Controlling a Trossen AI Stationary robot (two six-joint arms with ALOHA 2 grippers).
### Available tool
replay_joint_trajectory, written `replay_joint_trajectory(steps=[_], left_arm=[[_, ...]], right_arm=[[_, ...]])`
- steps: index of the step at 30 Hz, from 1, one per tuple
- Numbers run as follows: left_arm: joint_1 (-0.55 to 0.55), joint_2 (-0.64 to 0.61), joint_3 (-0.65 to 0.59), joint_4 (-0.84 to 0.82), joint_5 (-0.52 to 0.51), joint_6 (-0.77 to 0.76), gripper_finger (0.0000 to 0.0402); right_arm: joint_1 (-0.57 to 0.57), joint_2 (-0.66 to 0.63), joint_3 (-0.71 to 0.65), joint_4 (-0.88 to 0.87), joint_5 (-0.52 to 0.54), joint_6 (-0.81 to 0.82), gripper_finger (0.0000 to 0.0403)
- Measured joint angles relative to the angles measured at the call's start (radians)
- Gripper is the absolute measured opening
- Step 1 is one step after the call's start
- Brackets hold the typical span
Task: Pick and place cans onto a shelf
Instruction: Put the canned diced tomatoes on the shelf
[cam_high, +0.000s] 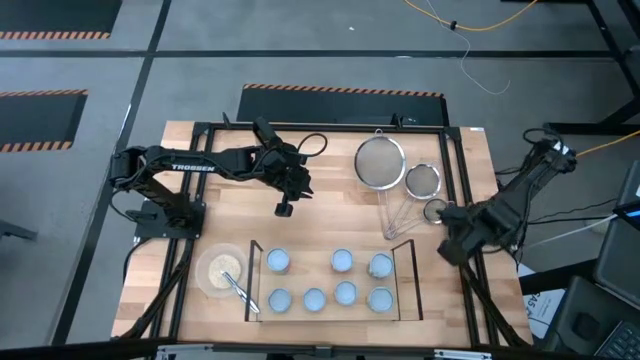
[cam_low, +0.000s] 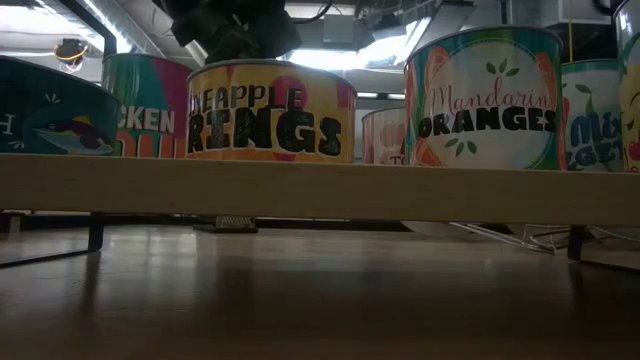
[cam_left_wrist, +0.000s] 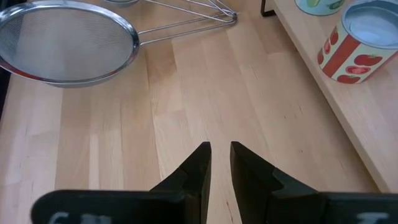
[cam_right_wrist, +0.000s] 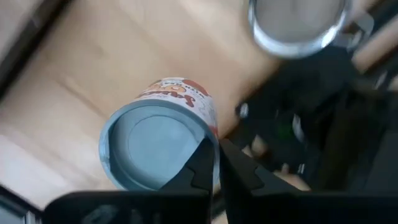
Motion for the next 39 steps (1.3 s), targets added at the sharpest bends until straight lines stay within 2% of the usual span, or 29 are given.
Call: replay_joint_trajectory(steps=[7,13,16,22,28,32,39], left_arm=[[0.0,0.0,0.0,0.0,0.0,0.0,0.0054],[-0.005,0.0,0.0,0.0,0.0,0.0,0.0054],[-0.005,0.0,0.0,0.0,0.001,0.0,0.0054],[-0.005,0.0,0.0,0.0,0.001,-0.001,0.0054],[-0.005,0.0,0.0,0.0,0.0,-0.003,0.0054],[-0.005,0.0,0.0,0.0,0.0,-0.003,0.0054],[-0.005,0.0,0.0,-0.001,0.0,-0.004,0.0054]], right_arm=[[-0.243,-0.051,0.02,-0.009,0.146,-0.329,0.0017],[-0.473,-0.017,0.093,0.005,0.267,-0.687,0.0017],[-0.586,0.019,0.135,0.081,0.293,-0.909,0.0017],[-0.784,0.151,0.234,0.34,0.282,-1.383,0.0017],[-0.915,0.368,0.367,0.517,0.173,-1.808,0.0017],[-0.961,0.539,0.467,0.543,0.104,-1.986,0.0017],[-0.974,0.804,0.578,0.521,-0.016,-2.186,0.0017]])
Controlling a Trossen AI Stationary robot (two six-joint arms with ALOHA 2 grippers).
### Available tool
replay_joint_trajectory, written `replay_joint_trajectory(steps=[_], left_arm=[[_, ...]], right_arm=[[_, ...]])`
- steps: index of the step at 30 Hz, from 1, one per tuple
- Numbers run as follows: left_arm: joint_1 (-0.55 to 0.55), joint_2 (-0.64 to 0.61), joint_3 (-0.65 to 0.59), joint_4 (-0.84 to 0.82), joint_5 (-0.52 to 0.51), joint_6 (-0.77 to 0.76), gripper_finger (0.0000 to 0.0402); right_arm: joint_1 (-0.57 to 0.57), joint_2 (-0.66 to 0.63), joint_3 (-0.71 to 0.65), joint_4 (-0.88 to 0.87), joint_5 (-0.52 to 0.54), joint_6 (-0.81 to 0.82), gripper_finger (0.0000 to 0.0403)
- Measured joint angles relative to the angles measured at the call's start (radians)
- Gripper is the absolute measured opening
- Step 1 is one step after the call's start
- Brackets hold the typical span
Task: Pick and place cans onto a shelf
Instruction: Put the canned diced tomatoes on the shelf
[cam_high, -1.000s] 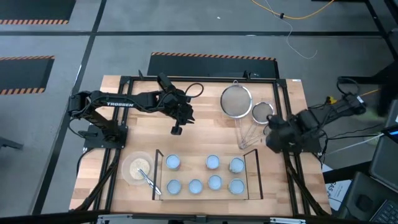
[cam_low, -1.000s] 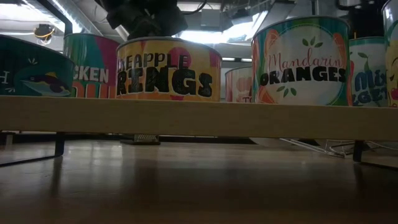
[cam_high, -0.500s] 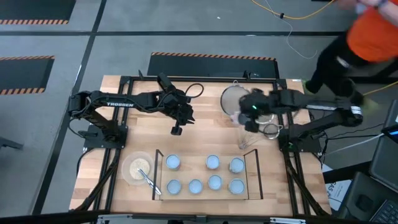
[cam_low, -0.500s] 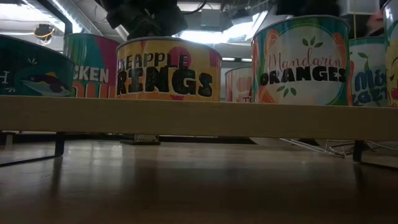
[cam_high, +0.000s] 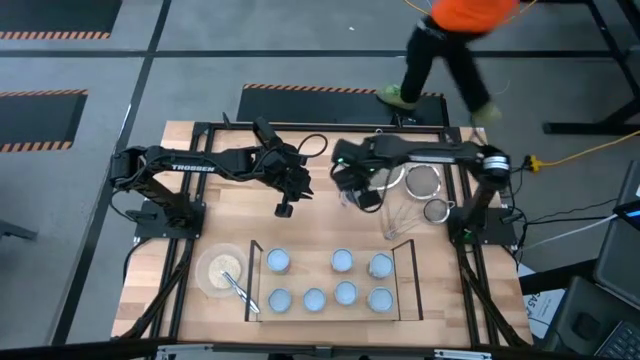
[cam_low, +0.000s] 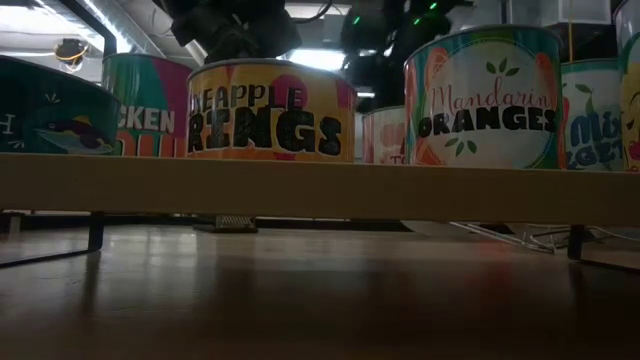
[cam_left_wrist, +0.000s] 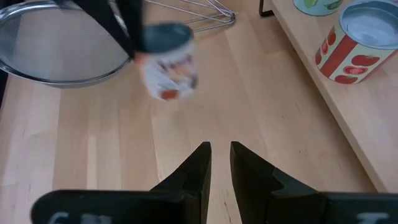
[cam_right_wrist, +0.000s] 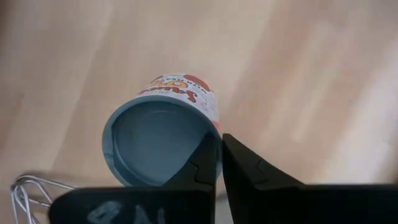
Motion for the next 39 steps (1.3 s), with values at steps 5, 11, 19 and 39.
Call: replay_joint_trajectory(steps=[5,11,19,39], left_arm=[[0.0,0.0,0.0,0.0,0.0,0.0,0.0054],[0.0,0.0,0.0,0.0,0.0,0.001,0.0054],[0.0,0.0,0.0,0.0,0.0,0.003,0.0054],[0.0,0.0,0.0,-0.001,0.0,0.002,0.0054]], right_arm=[[0.012,0.115,0.027,-0.005,-0.062,-0.108,0.0017],[0.025,0.175,0.031,0.0,-0.061,-0.159,0.0017],[0.025,0.189,0.031,0.033,-0.061,-0.16,0.0021],[0.025,0.19,0.031,0.095,-0.06,-0.155,0.0089]])
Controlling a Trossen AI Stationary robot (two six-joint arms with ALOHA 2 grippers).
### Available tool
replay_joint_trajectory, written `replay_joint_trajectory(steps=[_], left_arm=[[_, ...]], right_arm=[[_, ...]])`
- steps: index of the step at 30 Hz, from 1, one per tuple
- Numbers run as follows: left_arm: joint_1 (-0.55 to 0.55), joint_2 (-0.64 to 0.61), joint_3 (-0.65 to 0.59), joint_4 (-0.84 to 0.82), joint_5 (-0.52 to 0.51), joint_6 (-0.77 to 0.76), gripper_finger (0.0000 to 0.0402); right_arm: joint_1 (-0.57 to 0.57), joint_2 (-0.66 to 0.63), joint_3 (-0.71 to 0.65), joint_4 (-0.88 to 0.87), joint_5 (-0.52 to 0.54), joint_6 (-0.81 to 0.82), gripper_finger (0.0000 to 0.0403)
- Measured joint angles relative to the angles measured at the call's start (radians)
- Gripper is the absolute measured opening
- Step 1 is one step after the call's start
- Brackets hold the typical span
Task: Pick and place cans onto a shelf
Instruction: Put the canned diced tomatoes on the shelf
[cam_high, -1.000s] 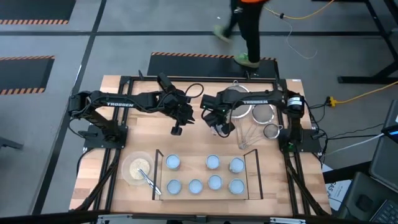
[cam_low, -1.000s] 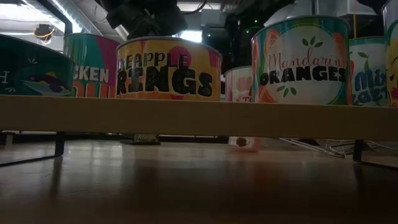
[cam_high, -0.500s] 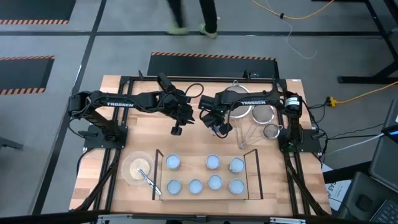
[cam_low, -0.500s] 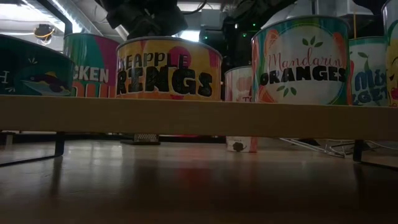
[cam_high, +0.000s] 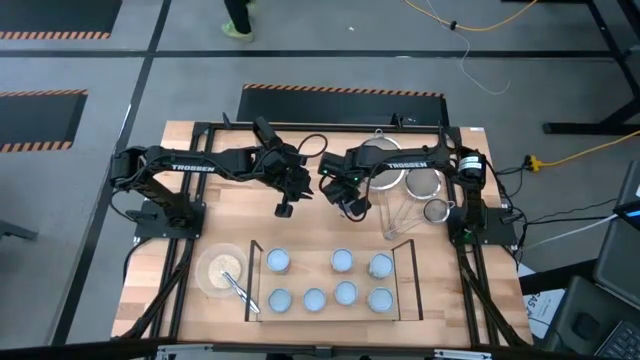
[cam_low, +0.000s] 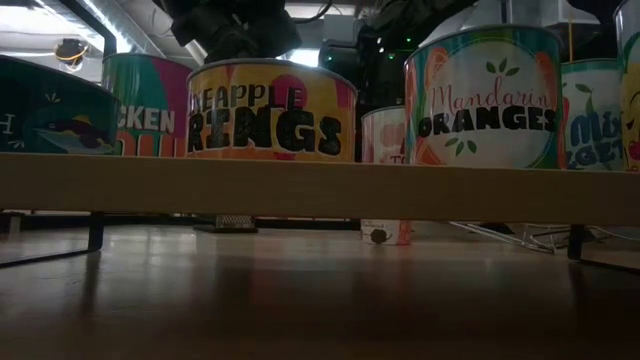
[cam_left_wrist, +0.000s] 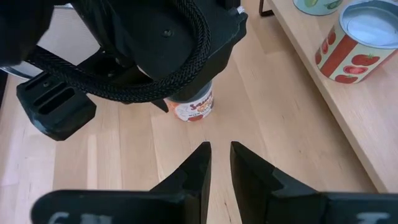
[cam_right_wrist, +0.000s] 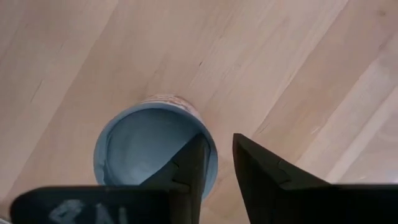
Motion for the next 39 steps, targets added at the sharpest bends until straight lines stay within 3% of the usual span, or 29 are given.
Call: replay_joint_trajectory(steps=[6,14,24,31,39], left_arm=[[0.0,0.0,0.0,0.0,0.0,0.0,0.0054],[0.0,0.0,0.0,0.007,0.0,0.002,0.0054],[-0.022,0.0,0.0,0.202,-0.001,0.007,0.0054],[-0.046,0.0,0.0,0.373,-0.059,0.002,0.0056],[-0.043,0.0,0.0,0.524,-0.036,-0.105,0.0087]], right_arm=[[0.009,-0.033,-0.001,0.001,0.0,0.003,0.009],[0.032,-0.178,-0.001,-0.036,0.0,0.01,0.0091],[0.026,-0.438,-0.014,-0.248,0.0,0.306,0.0091],[0.025,-0.691,-0.234,-0.208,0.007,0.512,0.0091],[0.024,-0.903,-0.544,0.096,0.008,0.529,0.0091]])
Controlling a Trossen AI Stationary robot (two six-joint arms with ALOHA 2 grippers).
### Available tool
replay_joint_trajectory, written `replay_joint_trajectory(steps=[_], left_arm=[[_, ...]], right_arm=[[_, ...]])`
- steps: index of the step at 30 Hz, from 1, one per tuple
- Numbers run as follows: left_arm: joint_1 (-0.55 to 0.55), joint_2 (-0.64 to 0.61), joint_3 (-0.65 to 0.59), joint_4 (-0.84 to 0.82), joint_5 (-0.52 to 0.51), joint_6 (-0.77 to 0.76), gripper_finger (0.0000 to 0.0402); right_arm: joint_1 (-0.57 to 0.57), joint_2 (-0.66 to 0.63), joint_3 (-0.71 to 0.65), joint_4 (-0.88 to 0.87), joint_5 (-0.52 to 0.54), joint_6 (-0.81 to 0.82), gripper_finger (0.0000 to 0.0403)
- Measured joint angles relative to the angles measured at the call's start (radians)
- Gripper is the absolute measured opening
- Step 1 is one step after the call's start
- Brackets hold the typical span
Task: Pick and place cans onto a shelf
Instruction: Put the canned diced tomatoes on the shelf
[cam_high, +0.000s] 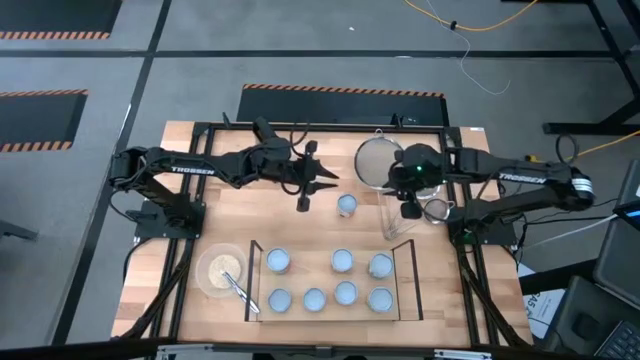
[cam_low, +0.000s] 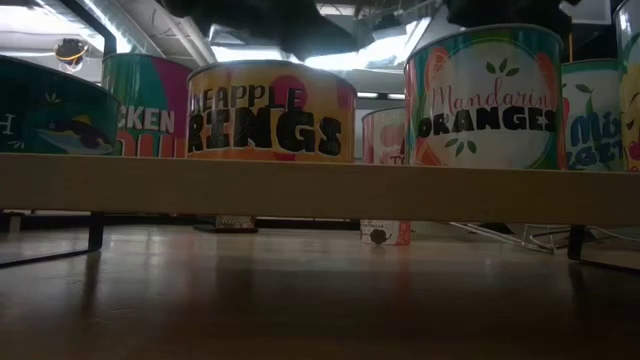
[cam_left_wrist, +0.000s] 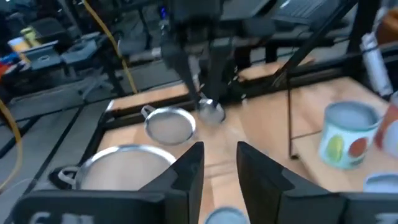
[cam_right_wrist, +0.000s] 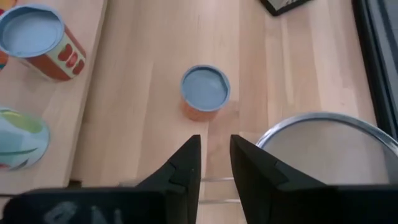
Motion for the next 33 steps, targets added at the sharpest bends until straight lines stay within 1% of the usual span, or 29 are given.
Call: replay_joint_trajectory(steps=[3,6,8,12,14,19,23,28,31,33], left_arm=[[-0.002,0.0,0.0,0.038,0.034,-0.019,0.0097],[-0.012,0.016,0.009,0.092,0.041,-0.018,0.0098],[-0.015,0.029,0.027,0.076,0.055,-0.018,0.0096],[-0.014,0.098,0.096,0.082,0.124,-0.017,0.0095],[-0.015,0.142,0.132,0.071,0.139,-0.013,0.0095],[-0.014,0.239,0.215,-0.032,0.142,0.021,0.0095],[-0.013,0.334,0.287,-0.145,0.145,0.051,0.0095],[-0.014,0.434,0.358,-0.312,0.164,0.15,0.0095],[-0.014,0.479,0.378,-0.382,0.14,0.212,0.0095],[-0.014,0.491,0.381,-0.411,0.107,0.263,0.0095]], right_arm=[[-0.004,-0.018,-0.055,0.067,0.0,-0.003,0.0091],[-0.014,-0.018,-0.07,0.07,0.0,-0.003,0.0091],[-0.022,-0.016,-0.077,0.075,0.0,-0.004,0.0091],[-0.034,-0.016,-0.081,0.089,0.0,-0.005,0.0091],[-0.034,-0.016,-0.081,0.093,-0.002,-0.006,0.0091],[-0.034,-0.016,-0.081,0.092,-0.009,-0.004,0.0091],[-0.034,-0.016,-0.081,0.092,-0.008,-0.004,0.0091],[-0.034,-0.016,-0.081,0.091,-0.009,-0.003,0.0091],[-0.034,-0.016,-0.081,0.091,-0.01,-0.003,0.0091],[-0.034,-0.016,-0.081,0.09,-0.01,-0.003,0.0091]])
